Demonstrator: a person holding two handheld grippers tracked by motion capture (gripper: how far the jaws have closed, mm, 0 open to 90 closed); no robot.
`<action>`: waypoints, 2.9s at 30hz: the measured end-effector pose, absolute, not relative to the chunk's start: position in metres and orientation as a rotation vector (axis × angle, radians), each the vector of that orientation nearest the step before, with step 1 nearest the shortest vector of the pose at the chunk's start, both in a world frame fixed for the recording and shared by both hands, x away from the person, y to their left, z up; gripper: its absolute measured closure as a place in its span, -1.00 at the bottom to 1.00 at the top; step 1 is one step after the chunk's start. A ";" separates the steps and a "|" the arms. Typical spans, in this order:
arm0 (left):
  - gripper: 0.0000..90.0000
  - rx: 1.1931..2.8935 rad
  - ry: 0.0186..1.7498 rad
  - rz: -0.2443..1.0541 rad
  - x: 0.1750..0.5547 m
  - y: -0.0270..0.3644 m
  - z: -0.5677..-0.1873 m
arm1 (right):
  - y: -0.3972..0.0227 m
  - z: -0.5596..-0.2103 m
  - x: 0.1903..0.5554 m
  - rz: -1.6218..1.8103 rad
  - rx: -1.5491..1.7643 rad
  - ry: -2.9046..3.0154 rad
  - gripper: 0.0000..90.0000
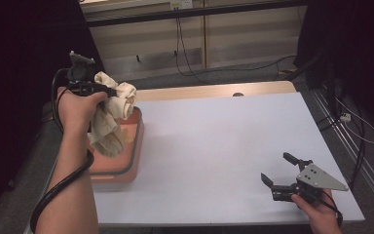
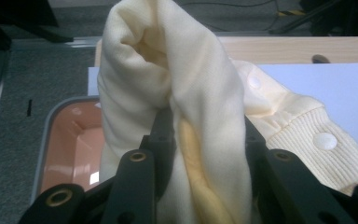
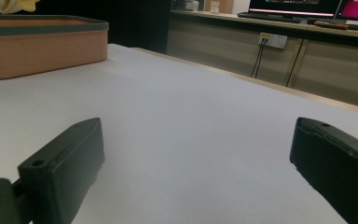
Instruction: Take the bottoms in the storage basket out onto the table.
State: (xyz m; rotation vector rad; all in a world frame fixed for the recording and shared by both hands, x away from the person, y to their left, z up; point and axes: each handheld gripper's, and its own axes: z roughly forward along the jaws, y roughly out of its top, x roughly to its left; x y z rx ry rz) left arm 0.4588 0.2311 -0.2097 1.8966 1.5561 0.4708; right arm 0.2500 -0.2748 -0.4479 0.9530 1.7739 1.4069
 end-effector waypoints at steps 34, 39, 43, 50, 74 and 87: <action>0.49 1.984 1.300 0.319 0.441 0.174 -0.187 | -0.274 -0.448 0.250 1.406 0.946 1.779 -0.94; 0.48 1.991 1.271 0.306 0.438 0.167 -0.189 | -0.274 -0.448 0.250 1.405 0.945 1.779 -0.94; 0.48 2.005 1.244 0.300 0.436 0.161 -0.191 | -0.275 -0.448 0.249 1.407 0.948 1.779 -0.94; 0.48 2.028 1.197 0.289 0.431 0.150 -0.196 | -0.274 -0.448 0.249 1.404 0.944 1.780 -0.94; 0.48 2.042 1.129 0.240 0.421 0.135 -0.226 | -0.275 -0.447 0.248 1.403 0.942 1.781 -0.94; 0.48 2.062 1.074 0.226 0.414 0.126 -0.240 | -0.274 -0.447 0.248 1.402 0.939 1.782 -0.94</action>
